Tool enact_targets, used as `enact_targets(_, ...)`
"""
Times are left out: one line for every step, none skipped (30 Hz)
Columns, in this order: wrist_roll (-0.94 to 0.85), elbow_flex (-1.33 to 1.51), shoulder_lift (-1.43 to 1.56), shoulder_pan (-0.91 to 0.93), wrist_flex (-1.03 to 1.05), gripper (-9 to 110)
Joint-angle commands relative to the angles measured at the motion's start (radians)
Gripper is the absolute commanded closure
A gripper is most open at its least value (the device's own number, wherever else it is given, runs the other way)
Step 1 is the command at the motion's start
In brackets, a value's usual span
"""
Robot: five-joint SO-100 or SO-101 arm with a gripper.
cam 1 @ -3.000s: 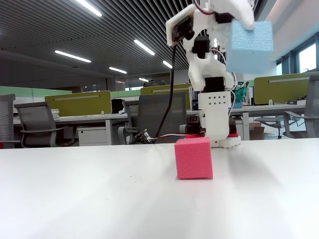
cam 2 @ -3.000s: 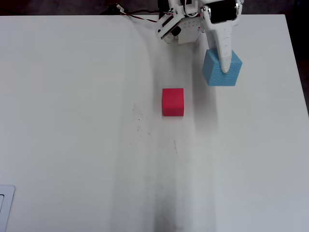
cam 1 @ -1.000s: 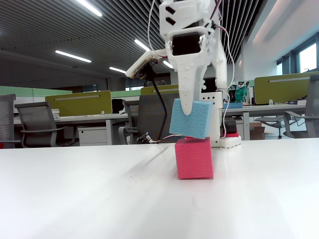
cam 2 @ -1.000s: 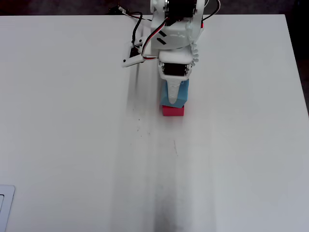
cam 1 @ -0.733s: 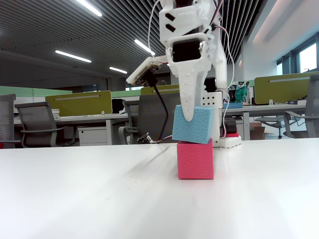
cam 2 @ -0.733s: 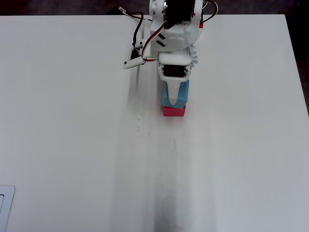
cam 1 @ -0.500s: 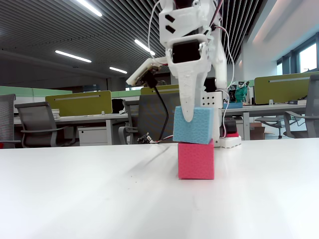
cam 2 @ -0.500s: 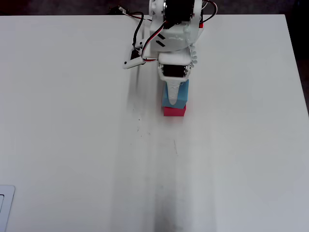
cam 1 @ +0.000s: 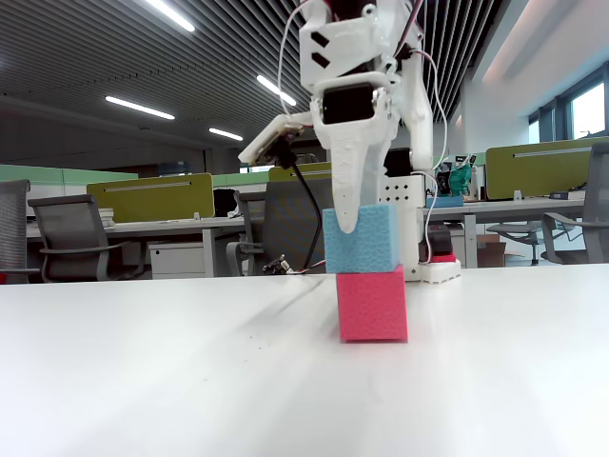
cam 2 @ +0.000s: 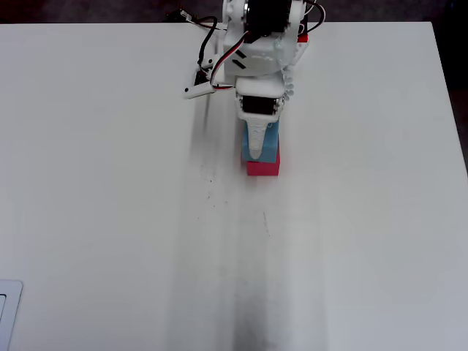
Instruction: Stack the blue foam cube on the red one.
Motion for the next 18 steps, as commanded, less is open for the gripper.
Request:
enact_targets(0.003,-0.046,0.04,-0.002,0.011,67)
enact_targets(0.003,-0.052,0.043,0.0,0.014,67)
enact_targets(0.003,-0.058,0.046,0.0,0.015,66)
enact_targets(0.003,-0.063,0.051,0.0,0.017,66)
enact_targets(0.003,-0.066,0.057,0.0,0.018,66)
enact_targets(0.003,-0.069,0.066,-0.002,0.02,66)
enact_targets(0.003,-0.072,0.078,-0.005,0.02,66)
enact_targets(0.003,-0.075,0.091,-0.009,0.021,67)
enact_targets(0.003,-0.08,0.106,-0.014,0.021,67)
enact_targets(0.003,-0.083,0.123,-0.02,0.025,67)
enact_targets(0.003,-0.087,0.141,-0.026,0.029,67)
enact_targets(0.003,-0.089,0.161,-0.032,0.034,68)
enact_targets(0.003,-0.091,0.184,-0.037,0.038,68)
enact_targets(0.003,-0.091,0.209,-0.04,0.041,69)
enact_targets(0.003,-0.089,0.236,-0.043,0.044,69)
enact_targets(0.003,-0.084,0.264,-0.048,0.052,70)
enact_targets(0.003,-0.078,0.293,-0.051,0.058,70)
enact_targets(0.003,-0.069,0.325,-0.055,0.066,70)
